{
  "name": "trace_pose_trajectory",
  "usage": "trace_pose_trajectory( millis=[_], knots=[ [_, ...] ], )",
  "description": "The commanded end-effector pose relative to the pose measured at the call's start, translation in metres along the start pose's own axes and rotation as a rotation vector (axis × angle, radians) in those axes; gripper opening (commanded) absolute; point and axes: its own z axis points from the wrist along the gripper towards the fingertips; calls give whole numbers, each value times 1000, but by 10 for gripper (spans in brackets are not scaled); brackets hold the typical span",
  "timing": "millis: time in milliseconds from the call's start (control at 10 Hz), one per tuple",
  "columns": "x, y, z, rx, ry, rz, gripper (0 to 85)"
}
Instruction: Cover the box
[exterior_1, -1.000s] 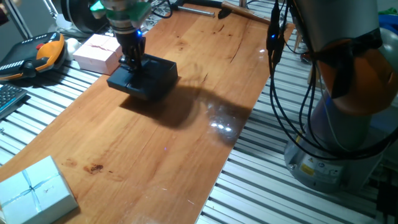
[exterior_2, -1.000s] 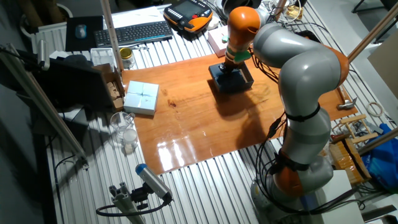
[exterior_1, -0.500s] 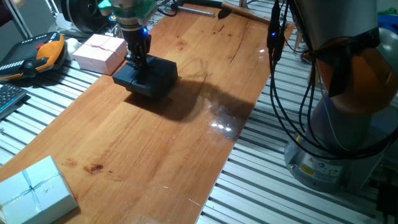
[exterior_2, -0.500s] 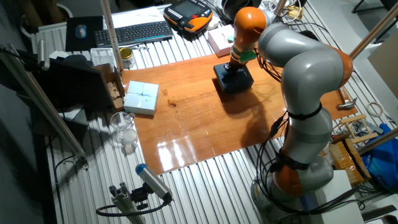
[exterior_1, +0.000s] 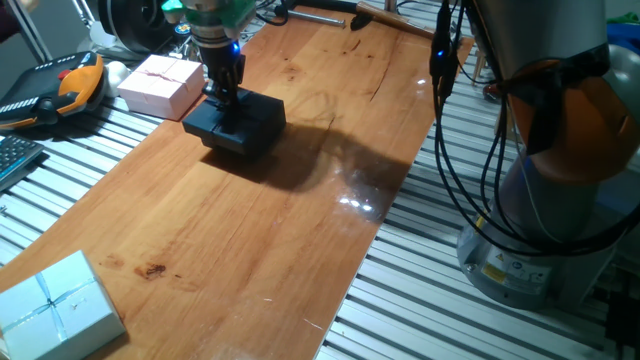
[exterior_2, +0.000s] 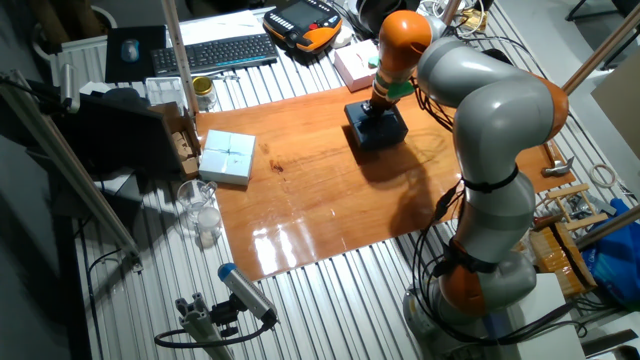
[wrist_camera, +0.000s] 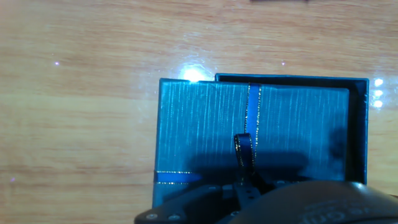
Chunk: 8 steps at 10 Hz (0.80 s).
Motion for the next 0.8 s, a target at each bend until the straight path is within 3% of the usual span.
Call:
trace_pose_trajectory(
  millis=[0, 200, 300, 400, 700],
  knots=[
    [0, 0, 0, -6, 11, 13, 0],
    [0, 0, 0, -10, 30, 36, 0],
    [0, 0, 0, -31, 32, 40, 0],
    [0, 0, 0, -35, 36, 29, 0],
    [0, 0, 0, -30, 53, 4, 0]
  ],
)
